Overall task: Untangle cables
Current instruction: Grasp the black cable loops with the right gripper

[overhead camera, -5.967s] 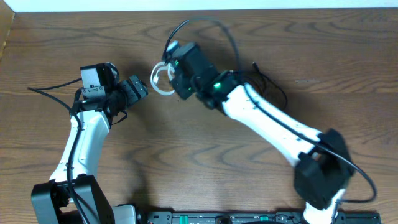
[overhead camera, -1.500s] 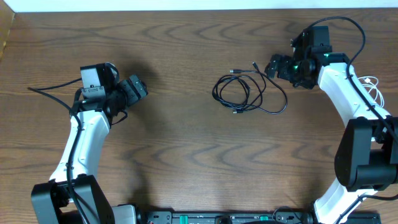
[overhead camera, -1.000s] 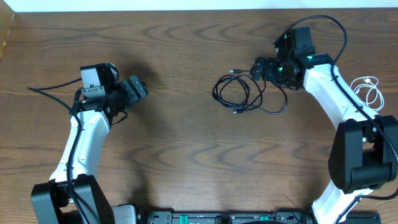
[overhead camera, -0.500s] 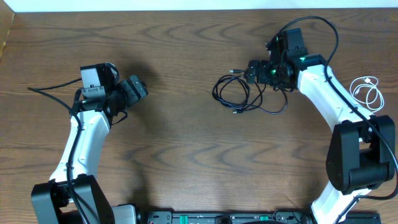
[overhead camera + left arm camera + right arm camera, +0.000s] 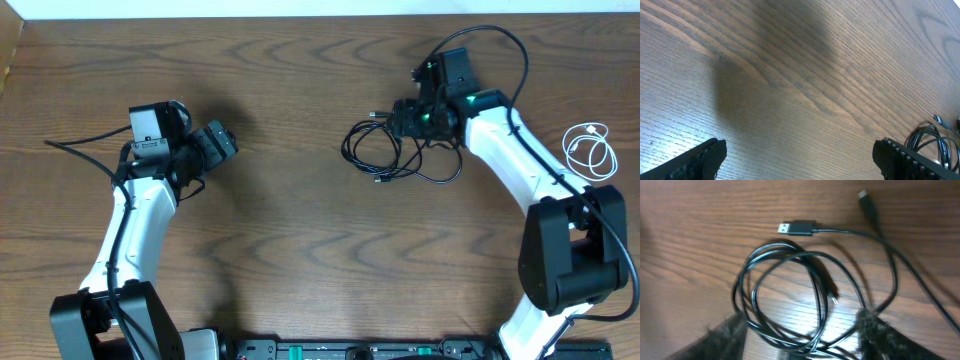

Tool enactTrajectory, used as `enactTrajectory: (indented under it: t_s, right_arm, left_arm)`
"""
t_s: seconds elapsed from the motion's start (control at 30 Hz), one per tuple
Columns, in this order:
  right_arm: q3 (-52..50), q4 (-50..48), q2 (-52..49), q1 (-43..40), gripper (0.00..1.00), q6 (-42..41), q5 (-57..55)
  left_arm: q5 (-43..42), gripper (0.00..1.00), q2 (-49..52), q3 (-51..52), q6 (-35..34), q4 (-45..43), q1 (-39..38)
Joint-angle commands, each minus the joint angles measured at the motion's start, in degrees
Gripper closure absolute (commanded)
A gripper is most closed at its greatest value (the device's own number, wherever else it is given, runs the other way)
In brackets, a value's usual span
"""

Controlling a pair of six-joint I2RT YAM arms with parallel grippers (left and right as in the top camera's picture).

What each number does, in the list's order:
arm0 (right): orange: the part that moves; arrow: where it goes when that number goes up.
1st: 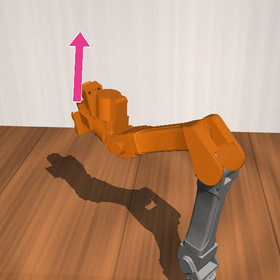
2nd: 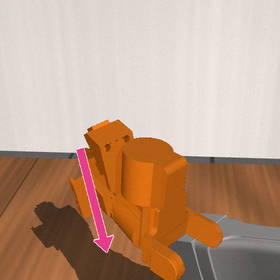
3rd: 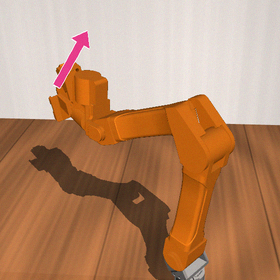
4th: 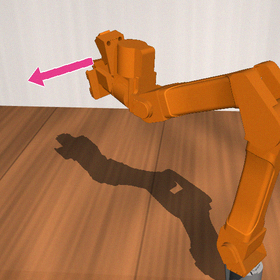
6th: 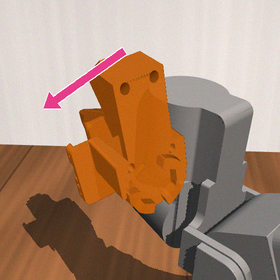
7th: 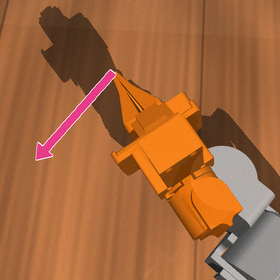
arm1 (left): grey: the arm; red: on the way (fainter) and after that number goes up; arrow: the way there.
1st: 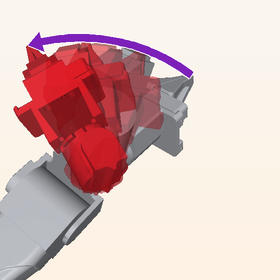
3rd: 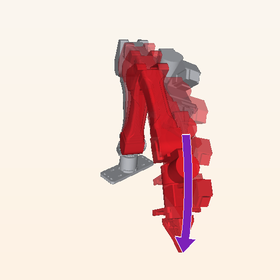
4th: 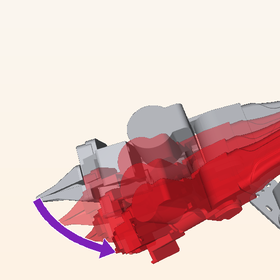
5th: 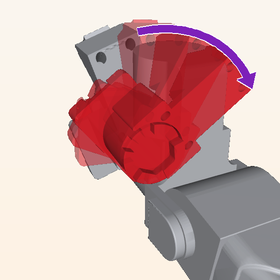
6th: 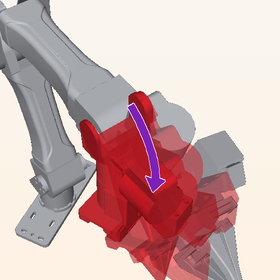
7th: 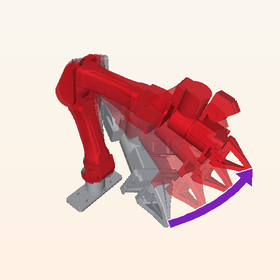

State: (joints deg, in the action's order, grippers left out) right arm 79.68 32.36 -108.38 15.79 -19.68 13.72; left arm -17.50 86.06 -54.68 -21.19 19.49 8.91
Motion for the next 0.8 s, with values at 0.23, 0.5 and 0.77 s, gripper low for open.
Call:
enactTrajectory:
  t_s: [0.23, 0.5, 0.77]
  right_arm:
    - [-0.7, 0.2, -0.5, 4.96, 0.85, -0.9, -3.41]
    - [-4.28, -3.37, -0.5, 8.76, 0.55, -7.32, -4.37]
    - [-12.66, -18.82, -0.5, 15.06, 0.64, -7.32, -10.03]
  left_arm:
    - [0.42, 0.02, -0.07, -0.7, 0.09, 0.15, 0.17]
    - [0.42, 0.02, -0.07, -0.7, 0.07, 0.15, 0.17]
    - [0.42, 0.02, -0.07, -0.7, 0.09, 0.15, 0.17]
